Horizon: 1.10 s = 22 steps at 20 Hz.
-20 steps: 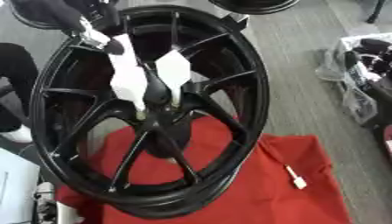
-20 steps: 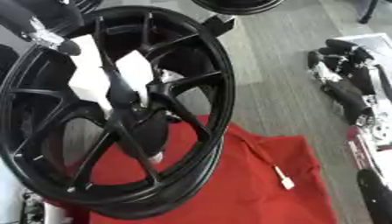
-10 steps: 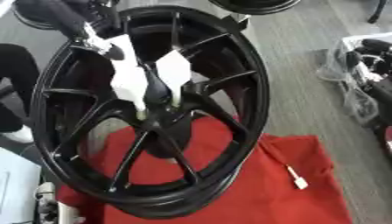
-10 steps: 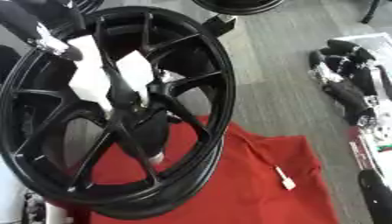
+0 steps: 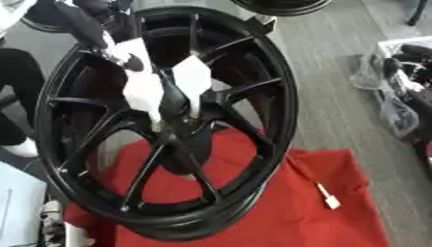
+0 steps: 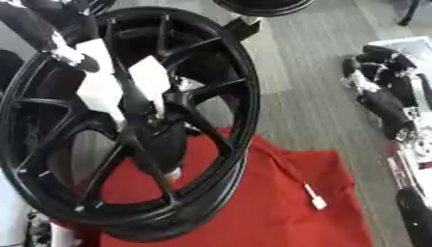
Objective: Pull the pin out of the wheel hub.
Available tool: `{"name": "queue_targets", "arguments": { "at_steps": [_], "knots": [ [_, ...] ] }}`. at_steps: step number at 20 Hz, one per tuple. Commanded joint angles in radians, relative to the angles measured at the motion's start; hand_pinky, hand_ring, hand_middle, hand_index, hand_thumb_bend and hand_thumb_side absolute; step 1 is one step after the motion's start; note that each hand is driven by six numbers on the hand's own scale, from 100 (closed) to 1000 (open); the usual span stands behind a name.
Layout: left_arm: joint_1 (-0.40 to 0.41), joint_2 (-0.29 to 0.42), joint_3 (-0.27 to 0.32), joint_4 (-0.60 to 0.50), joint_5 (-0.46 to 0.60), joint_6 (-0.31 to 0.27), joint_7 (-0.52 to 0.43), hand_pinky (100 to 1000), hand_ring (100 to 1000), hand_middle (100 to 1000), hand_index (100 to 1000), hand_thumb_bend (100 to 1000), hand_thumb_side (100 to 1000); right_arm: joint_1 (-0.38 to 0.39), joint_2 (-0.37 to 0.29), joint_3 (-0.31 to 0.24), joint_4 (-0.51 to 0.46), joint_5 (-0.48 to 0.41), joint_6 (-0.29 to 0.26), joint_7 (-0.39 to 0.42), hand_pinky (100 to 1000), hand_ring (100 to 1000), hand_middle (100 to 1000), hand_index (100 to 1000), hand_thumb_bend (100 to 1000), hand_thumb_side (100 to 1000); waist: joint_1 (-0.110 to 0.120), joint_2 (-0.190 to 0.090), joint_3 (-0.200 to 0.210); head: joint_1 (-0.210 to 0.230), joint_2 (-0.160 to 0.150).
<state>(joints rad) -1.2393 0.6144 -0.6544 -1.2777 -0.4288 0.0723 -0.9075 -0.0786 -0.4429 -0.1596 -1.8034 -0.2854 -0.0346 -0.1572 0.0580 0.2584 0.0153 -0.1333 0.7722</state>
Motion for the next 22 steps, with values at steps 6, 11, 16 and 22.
{"name": "queue_targets", "arguments": {
  "at_steps": [6, 11, 16, 22],
  "knots": [
    [-0.008, 0.006, 0.005, 0.012, -0.034, -0.020, 0.000, 884, 840, 678, 710, 470, 513, -0.004, -0.009, -0.008, -0.005, 0.007, 0.002, 0.001, 888, 673, 643, 735, 352, 224, -0.006, -0.023, 0.000, 0.007, -0.002],
    [-0.013, 0.000, 0.009, 0.005, -0.021, -0.007, 0.000, 882, 830, 677, 711, 434, 532, -0.006, -0.009, -0.006, -0.004, 0.008, 0.003, 0.001, 888, 673, 643, 735, 352, 224, -0.007, -0.022, 0.000, 0.008, -0.002],
    [-0.019, -0.006, 0.001, -0.002, -0.025, 0.000, 0.000, 861, 791, 617, 646, 398, 476, -0.006, -0.008, -0.006, -0.003, 0.008, 0.004, 0.002, 889, 673, 643, 735, 352, 224, -0.006, -0.023, -0.002, 0.011, -0.002],
    [-0.014, 0.000, -0.009, 0.005, -0.048, -0.020, 0.000, 855, 778, 598, 583, 361, 432, -0.005, -0.010, -0.007, -0.002, 0.008, 0.004, -0.001, 889, 671, 641, 734, 352, 224, -0.004, -0.023, -0.001, 0.012, -0.002]
  ]
}}
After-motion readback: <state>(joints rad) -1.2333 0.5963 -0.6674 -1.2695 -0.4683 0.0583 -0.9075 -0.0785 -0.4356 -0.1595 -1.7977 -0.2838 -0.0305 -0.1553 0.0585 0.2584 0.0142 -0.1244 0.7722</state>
